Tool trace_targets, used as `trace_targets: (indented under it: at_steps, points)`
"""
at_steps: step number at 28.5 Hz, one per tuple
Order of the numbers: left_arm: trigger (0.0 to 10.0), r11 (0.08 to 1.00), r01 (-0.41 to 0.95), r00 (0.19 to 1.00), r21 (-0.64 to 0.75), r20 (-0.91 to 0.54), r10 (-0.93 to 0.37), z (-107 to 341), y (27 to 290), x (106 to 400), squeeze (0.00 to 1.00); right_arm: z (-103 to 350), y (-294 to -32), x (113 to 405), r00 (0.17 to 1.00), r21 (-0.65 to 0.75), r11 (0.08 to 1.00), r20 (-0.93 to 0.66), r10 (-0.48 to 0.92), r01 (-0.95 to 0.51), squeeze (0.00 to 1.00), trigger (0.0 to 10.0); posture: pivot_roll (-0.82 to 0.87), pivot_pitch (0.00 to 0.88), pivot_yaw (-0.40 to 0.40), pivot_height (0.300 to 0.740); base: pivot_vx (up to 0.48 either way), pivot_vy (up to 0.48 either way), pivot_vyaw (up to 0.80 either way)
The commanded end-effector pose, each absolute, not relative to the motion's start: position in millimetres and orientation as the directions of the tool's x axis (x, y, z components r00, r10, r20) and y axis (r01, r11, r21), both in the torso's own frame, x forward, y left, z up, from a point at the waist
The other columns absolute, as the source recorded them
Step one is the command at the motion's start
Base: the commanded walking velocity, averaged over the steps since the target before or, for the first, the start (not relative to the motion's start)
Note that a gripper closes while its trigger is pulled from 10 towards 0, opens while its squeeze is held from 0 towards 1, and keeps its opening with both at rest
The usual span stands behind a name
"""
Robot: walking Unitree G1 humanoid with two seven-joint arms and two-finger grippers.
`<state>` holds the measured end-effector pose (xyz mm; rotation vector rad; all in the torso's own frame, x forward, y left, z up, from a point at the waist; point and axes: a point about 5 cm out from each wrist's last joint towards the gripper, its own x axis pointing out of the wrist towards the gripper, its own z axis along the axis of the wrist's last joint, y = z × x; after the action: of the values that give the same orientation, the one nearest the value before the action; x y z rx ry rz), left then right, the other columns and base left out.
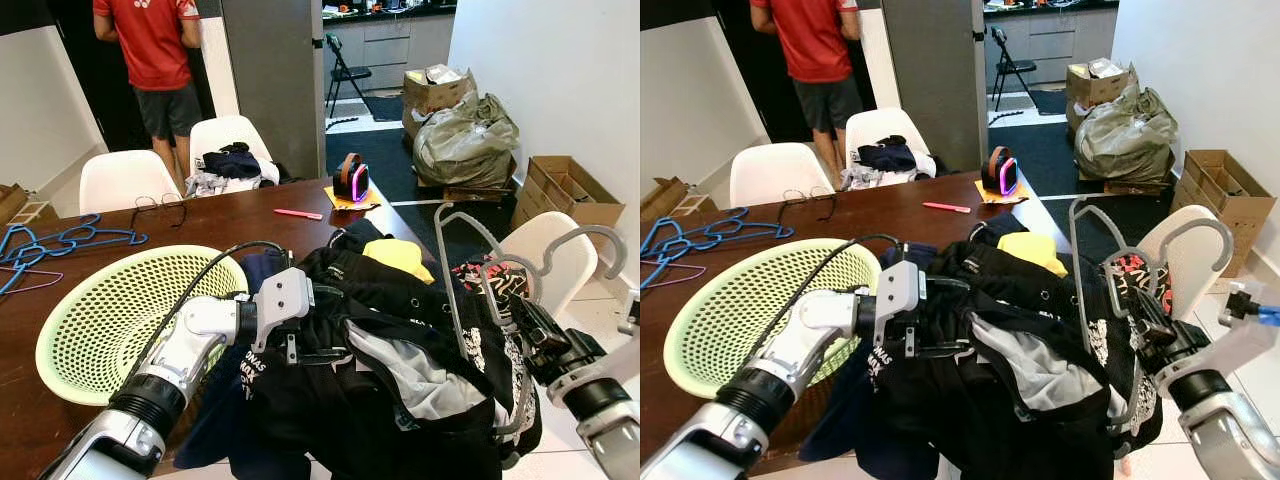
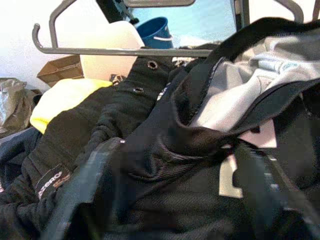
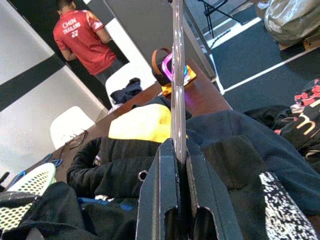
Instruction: Hang hanger
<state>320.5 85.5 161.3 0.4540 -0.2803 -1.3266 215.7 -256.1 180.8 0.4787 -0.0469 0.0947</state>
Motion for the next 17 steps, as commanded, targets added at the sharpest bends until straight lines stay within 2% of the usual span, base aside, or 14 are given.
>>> trace_targets:
  at_steps: [1,8,17]
  points:
    - [0.0,0.177,0.870,0.230,0.461,-0.062,-0.971,160.7,88.4,321.7,0.00,184.2,-253.4,214.6,0.993,0.447,0.887,0.071,0.096,-0.117,0.00,10.0,-0.24,0.000,0.037,0.740,0.000,0.000,0.00]
    - [0.0,0.164,0.881,0.214,0.444,-0.064,-0.975,154.8,87.5,320.2,0.00,183.9,-253.7,214.8,0.993,0.442,0.889,0.066,0.096,-0.115,0.00,10.0,-0.24,0.000,0.036,0.740,0.000,0.000,0.00]
    - [0.0,0.194,0.874,0.243,0.447,-0.056,-0.968,152.2,90.9,323.8,0.00,182.7,-253.6,216.0,0.993,0.443,0.889,0.064,0.096,-0.114,0.00,10.0,-0.24,0.000,0.035,0.740,0.000,0.000,0.00]
